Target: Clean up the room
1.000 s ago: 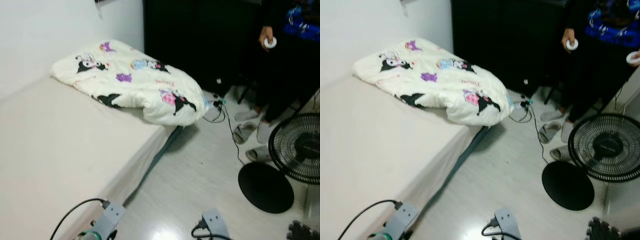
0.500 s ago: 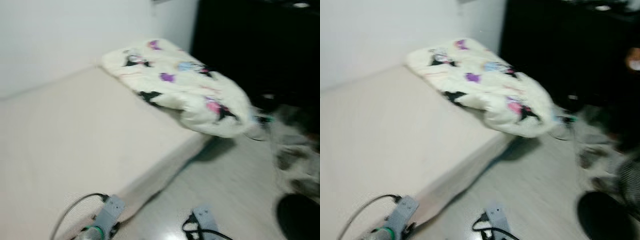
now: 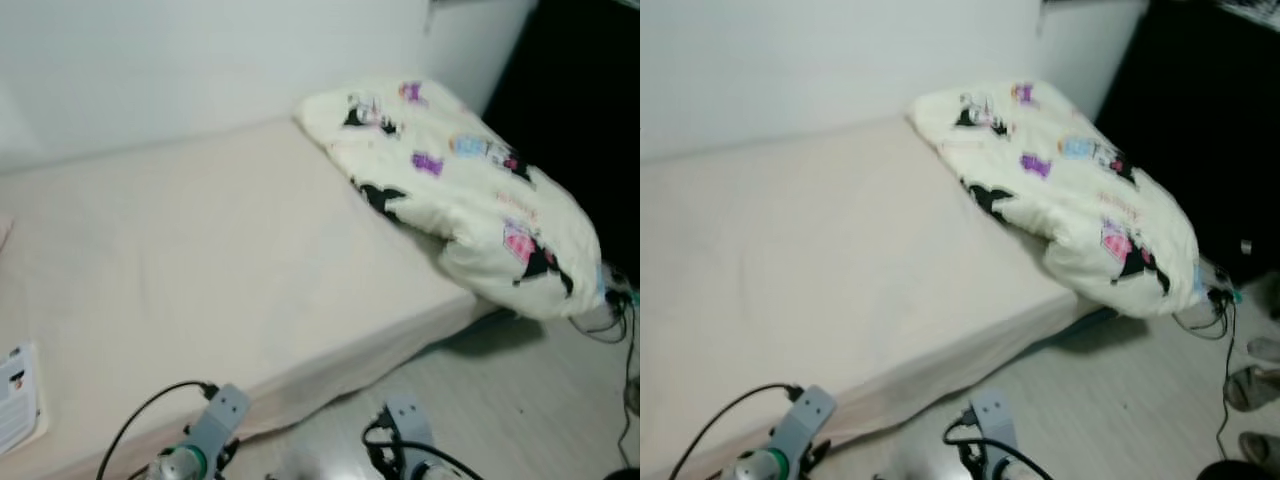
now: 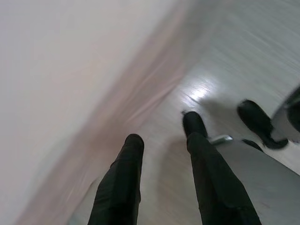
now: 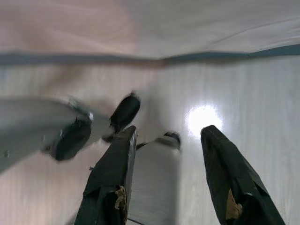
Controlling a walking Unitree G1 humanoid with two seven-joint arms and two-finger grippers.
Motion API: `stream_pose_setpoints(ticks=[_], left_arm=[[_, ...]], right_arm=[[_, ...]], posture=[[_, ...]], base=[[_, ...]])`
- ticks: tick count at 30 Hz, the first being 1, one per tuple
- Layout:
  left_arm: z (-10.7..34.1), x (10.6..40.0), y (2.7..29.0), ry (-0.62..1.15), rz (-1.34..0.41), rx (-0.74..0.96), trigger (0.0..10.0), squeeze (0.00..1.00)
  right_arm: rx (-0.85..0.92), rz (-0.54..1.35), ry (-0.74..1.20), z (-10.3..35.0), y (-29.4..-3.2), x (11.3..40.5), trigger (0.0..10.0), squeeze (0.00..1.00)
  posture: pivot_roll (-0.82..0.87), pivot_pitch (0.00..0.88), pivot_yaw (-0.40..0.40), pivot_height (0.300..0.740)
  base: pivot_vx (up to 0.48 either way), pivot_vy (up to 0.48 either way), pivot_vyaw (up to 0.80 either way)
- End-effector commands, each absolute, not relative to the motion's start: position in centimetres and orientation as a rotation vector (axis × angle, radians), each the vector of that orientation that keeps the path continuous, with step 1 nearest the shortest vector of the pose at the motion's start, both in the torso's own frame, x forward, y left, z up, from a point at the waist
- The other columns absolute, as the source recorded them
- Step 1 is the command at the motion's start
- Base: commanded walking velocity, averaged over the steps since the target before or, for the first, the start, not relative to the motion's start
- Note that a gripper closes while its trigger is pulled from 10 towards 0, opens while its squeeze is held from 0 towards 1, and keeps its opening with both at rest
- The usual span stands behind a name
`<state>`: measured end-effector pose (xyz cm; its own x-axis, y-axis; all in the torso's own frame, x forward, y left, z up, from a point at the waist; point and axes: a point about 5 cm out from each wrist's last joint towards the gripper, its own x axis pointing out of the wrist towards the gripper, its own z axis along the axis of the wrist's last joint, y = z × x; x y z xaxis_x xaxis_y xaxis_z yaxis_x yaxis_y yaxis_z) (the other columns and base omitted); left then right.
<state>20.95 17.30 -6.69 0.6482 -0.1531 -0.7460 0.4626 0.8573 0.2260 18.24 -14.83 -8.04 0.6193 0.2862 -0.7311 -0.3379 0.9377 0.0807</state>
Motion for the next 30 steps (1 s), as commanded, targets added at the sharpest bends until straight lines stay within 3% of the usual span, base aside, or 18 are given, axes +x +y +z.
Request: stream_pose_setpoints(ticks=[1,12,16,24,30], left_arm=[[-7.23,20.09,17.50,0.834,-0.365,0.429,10.0,0.00],[-7.22,20.11,17.53,0.835,-0.362,0.429,10.0,0.00],[-7.17,20.18,17.58,0.830,-0.354,0.415,10.0,0.00],[-6.99,20.40,17.66,0.815,-0.359,0.411,10.0,0.00],[-6.72,20.69,17.46,0.773,-0.388,0.451,10.0,0.00]], right_arm=[[-0.060,0.348,0.846,-8.26,-15.03,17.84,10.0,0.00],[-0.048,0.324,0.832,-8.15,-15.18,18.02,10.0,0.00],[-0.015,0.304,0.828,-8.10,-15.22,18.13,10.0,0.00],[-0.011,0.306,0.832,-8.16,-15.19,18.01,10.0,0.00],[-0.012,0.303,0.835,-8.19,-15.26,17.95,10.0,0.00]], posture=[[-0.07,0.018,0.028,0.740],[-0.08,0.020,0.032,0.740],[-0.08,0.021,0.034,0.740],[-0.08,0.020,0.037,0.740],[-0.09,0.017,0.038,0.740]], base=[[0.000,0.000,0.73],[0.000,0.000,0.70],[0.000,0.000,0.00],[0.000,0.351,0.00],[0.000,-0.098,0.00]])
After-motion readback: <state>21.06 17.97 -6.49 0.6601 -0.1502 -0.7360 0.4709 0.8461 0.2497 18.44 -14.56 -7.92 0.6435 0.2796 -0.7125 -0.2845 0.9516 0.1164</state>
